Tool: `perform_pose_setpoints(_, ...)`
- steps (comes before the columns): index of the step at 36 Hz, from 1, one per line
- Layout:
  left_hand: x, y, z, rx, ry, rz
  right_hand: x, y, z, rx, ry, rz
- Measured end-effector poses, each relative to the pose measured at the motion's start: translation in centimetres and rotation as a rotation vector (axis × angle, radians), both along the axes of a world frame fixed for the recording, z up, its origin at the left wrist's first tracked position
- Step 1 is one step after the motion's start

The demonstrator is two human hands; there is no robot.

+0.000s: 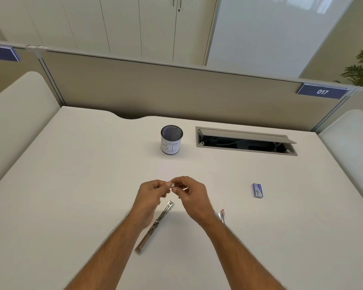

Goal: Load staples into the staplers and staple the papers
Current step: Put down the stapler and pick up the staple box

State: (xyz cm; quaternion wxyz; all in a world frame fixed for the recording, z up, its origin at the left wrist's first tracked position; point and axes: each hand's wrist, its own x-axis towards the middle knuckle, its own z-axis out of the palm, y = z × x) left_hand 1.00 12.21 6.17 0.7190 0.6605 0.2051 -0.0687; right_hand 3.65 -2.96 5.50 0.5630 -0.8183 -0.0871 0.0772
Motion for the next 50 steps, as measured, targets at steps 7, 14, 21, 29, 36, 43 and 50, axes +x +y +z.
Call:
perform_pose_setpoints(7,1.5,0.2,1.0,0.020,0.015,0.037,2.8,0.1,0.4,-0.118,-0.082,0.044)
perform_pose_setpoints(14,4.2,1.0,0.5,0.201,0.003,0.164,7.0,1.2,1.0,-0.148,-0.169,-0.037)
perform_pose_setpoints(21,7.0,1.7,0.8,0.318,-0.003,0.102,12.4,2.4,1.2,-0.210,-0.207,-0.178)
perform_pose_setpoints(29,10.0,1.8,1.2,0.471,-0.068,0.094,18.0,4.7,0.2,-0.238,-0.140,-0.240)
perform_pose_setpoints(36,11.0,1.9,0.0,0.519,-0.087,0.077,20.9,5.8,-0.7,-0.307,-0.117,-0.227)
perform_pose_setpoints(43,11.5,2.2,-1.5,0.546,-0.081,0.080,21.6,5.7,-1.1,-0.337,-0.102,-0.228)
perform_pose_setpoints(50,11.4,1.7,-1.9,0.564,-0.089,0.092,19.7,4.4,-1.1,-0.313,-0.127,-0.264)
